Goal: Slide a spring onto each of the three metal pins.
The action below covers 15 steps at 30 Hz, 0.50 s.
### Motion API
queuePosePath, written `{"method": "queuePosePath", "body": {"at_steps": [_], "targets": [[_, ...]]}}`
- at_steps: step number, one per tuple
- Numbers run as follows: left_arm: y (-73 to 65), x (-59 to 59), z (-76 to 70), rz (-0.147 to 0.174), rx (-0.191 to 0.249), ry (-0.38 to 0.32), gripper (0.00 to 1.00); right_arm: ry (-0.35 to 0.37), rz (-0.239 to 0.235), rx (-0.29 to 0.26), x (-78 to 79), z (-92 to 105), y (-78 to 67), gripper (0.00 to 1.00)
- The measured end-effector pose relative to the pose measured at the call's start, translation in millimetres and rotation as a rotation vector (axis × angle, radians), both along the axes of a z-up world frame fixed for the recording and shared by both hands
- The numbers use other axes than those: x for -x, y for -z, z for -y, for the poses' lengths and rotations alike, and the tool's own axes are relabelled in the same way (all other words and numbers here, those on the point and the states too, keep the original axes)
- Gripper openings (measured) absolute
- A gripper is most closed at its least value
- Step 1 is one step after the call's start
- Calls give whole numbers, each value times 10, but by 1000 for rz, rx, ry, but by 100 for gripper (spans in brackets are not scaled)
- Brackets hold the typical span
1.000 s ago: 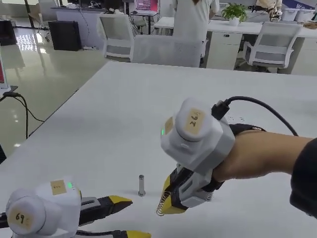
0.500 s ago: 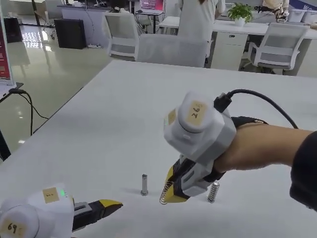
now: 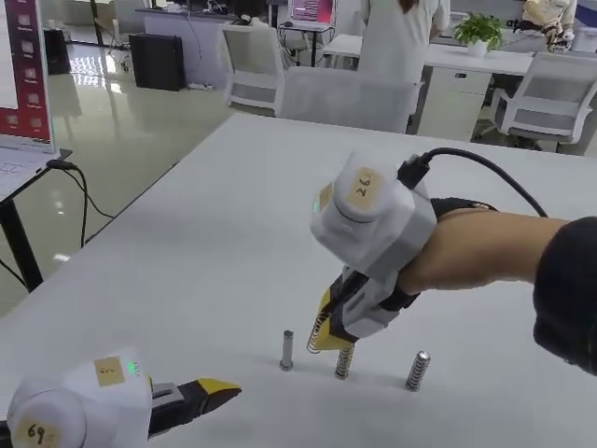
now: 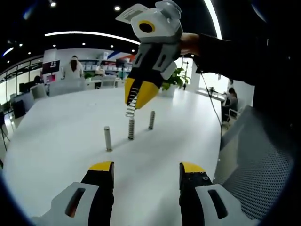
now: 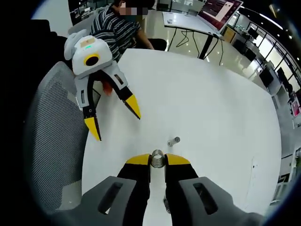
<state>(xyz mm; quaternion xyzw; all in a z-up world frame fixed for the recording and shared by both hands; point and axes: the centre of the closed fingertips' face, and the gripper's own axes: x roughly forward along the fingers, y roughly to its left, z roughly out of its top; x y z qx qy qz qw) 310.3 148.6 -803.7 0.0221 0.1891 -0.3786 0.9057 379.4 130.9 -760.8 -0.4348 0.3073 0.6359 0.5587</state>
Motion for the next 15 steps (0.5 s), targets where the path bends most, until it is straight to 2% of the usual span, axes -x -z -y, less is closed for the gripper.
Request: {"method": "queuePosePath", "body": {"at_steps": [11,15], "targets": [[4,-2,-24,1,-2,-10,50,0,43,-13,-219,-202,81,8],[6,-9,-35,4,-7,-11,50,0,35,-6,-249,-240,137,8]]}}
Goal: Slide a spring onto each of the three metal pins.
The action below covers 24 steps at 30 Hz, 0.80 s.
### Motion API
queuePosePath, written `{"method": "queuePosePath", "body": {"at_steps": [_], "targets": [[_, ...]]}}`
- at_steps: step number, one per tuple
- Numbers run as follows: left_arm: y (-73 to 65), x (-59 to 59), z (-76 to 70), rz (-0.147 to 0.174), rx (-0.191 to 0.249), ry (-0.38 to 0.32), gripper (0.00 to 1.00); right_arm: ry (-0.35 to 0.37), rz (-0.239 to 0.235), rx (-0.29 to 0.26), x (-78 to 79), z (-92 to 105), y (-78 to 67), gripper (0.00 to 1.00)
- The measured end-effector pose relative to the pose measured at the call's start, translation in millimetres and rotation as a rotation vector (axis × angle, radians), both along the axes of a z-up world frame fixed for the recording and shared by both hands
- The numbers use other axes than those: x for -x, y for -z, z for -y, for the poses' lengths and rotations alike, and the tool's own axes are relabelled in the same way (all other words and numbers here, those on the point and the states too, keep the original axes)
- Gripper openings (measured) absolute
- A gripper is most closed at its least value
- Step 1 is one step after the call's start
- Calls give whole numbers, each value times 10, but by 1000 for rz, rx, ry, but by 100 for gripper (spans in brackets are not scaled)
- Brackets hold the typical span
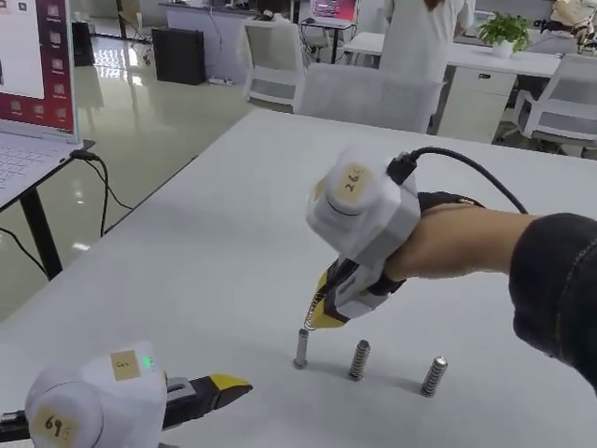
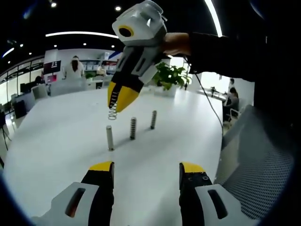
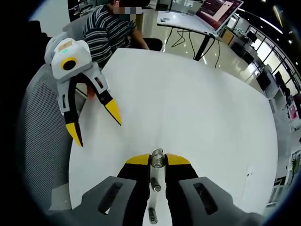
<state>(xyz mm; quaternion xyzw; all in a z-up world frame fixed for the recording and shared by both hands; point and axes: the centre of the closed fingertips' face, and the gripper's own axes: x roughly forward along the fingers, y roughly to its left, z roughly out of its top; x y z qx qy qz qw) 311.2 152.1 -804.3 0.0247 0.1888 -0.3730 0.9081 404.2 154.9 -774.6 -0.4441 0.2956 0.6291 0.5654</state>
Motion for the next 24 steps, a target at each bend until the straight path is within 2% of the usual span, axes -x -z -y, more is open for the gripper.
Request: {"method": "queuePosePath", "body": {"at_steps": [24], "targets": [[49,4,-33,-8,-1,-2,49,11,-32,45,-41,-47,223,8]]}}
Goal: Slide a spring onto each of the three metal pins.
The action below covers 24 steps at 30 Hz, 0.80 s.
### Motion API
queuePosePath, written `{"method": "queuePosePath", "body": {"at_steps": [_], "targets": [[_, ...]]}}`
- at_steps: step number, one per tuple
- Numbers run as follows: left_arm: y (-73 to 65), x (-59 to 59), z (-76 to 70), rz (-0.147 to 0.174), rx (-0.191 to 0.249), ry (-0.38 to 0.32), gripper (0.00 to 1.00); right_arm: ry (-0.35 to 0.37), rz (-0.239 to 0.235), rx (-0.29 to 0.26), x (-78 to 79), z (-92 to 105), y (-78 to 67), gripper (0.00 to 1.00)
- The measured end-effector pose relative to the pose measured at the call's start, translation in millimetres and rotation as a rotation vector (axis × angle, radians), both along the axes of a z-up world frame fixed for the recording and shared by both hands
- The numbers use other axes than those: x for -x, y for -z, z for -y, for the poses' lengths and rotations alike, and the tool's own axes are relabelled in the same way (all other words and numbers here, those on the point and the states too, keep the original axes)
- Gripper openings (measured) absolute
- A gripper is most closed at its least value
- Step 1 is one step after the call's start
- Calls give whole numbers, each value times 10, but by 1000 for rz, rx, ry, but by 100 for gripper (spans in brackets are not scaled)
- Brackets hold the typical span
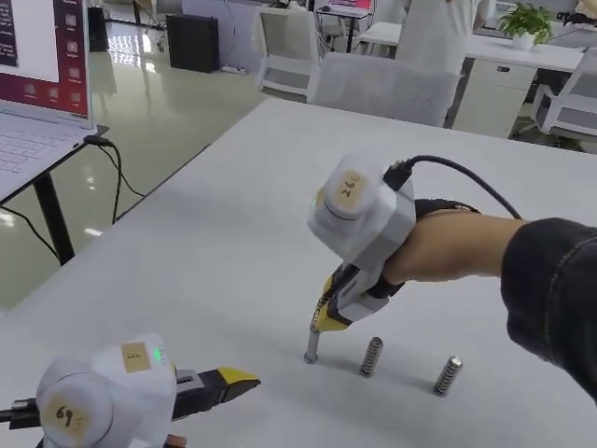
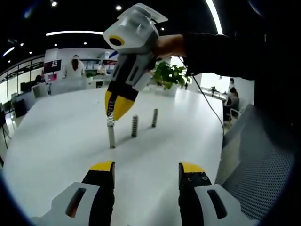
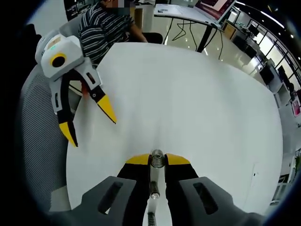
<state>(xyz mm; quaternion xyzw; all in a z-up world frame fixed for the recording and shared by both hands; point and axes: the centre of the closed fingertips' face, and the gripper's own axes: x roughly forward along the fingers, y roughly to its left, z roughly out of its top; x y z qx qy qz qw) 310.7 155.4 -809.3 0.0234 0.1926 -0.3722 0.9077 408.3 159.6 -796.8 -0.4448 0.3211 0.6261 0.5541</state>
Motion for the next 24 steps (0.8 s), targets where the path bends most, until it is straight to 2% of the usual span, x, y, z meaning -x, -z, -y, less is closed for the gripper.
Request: {"method": "queuePosePath", "body": {"at_steps": [24], "targets": [[4,-8,-57,-4,-4,-6,48,13,-39,49,53,-81,369,8]]}}
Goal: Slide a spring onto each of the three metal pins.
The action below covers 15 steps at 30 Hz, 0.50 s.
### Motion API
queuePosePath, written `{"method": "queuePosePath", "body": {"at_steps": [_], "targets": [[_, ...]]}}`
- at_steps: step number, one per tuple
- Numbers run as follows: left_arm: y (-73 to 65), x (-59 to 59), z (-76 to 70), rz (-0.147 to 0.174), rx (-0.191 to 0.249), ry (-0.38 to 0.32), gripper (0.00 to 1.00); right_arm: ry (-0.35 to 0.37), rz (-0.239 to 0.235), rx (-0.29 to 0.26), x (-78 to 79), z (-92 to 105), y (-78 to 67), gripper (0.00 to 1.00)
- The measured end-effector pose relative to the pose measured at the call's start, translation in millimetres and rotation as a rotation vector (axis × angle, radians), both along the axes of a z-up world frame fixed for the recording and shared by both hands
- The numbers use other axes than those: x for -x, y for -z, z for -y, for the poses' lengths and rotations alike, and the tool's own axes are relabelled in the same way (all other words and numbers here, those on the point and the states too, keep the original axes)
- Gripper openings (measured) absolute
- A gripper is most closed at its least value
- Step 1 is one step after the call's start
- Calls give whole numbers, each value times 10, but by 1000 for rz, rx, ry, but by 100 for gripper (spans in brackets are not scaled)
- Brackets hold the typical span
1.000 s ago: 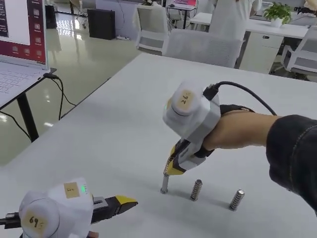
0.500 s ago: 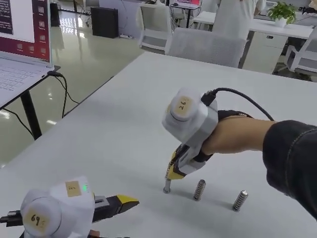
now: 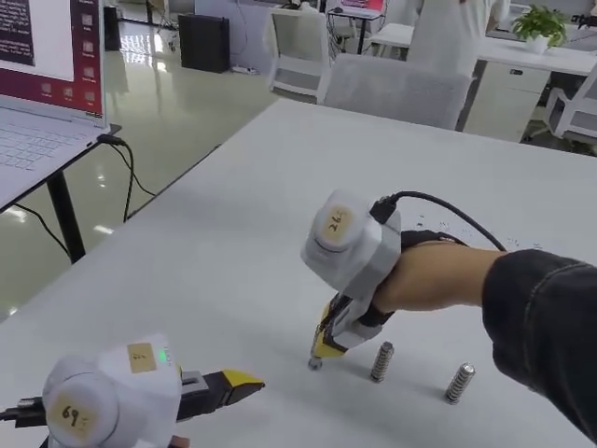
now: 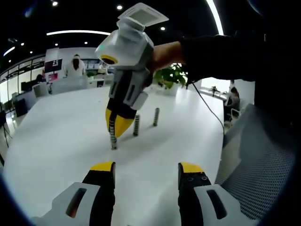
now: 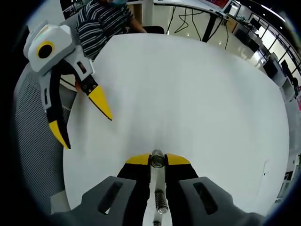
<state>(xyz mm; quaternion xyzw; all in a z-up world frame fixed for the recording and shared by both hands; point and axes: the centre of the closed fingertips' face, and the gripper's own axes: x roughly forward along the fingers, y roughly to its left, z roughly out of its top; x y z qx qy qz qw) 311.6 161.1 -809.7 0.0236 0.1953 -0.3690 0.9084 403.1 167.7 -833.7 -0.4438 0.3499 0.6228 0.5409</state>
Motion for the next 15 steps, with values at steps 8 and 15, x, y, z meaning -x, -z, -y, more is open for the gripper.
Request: {"method": "queuePosePath", "body": {"at_steps": [8,15], "targets": [[-1,4,-17,-2,-2,-5,48,6,-10,2,12,-35,77,8],[-8,6,-21,-2,-5,-8,48,-2,-3,8,33,-41,107,8]]}}
